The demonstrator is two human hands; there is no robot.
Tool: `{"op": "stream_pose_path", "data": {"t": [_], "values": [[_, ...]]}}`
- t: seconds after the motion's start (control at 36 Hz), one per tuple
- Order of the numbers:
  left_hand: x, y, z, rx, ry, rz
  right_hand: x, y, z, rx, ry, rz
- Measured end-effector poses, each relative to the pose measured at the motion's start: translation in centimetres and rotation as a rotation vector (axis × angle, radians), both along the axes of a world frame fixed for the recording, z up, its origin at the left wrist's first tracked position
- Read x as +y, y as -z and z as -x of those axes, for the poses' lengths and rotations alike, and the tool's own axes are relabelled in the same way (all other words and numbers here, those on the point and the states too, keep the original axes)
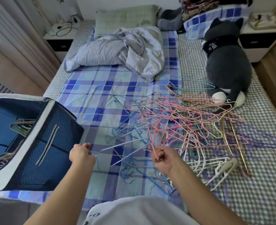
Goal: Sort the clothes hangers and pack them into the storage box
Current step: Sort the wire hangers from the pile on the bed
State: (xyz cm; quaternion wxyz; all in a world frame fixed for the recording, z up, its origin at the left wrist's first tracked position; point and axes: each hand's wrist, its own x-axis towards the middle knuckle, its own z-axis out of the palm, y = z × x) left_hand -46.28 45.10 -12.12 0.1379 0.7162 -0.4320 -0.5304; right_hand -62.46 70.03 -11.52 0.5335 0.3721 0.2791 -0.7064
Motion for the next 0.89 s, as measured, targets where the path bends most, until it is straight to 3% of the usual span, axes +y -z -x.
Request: {"op": "stream_pose_path", "data": {"t": [0.28, 0.44, 0.53, 0.64, 0.72, 0.81, 0.89], "values": [[-0.1, -3.3, -1.6, 0.469, -0.435, 0.056, 2.8, -0.6, 3.1, 0.154, -0.094, -0.19], [0.7, -9.7, 1.9, 0.698, -0.196, 0.146, 3.9, 0.1, 3.0, 0.369, -0.356, -0.357], [0.1, -14.9, 4.8, 0.739, -0.01, 0.302, 3.8, 0.8, 1.9, 0.496, -0.518, -0.445], [-2.4, -18.9, 5.8, 0.474, 0.326, 0.52, 3.4, 3.1, -1.2, 0.6, -0.781, -0.522], [-2.8, -18.7, 4.3, 0.222, 0.577, 0.583, 4.1, 6.5, -4.3, 0.578, -1.012, -0.512], [-0.8, -16.7, 1.7, 0.008, 0.677, 0.626, 5.2, 8.7, -6.3, 0.595, -1.248, -0.563], [1.3, -14.4, -1.2, -0.104, 0.707, 0.677, 5.1, 9.8, -5.1, 0.898, -1.436, -0.749]]}}
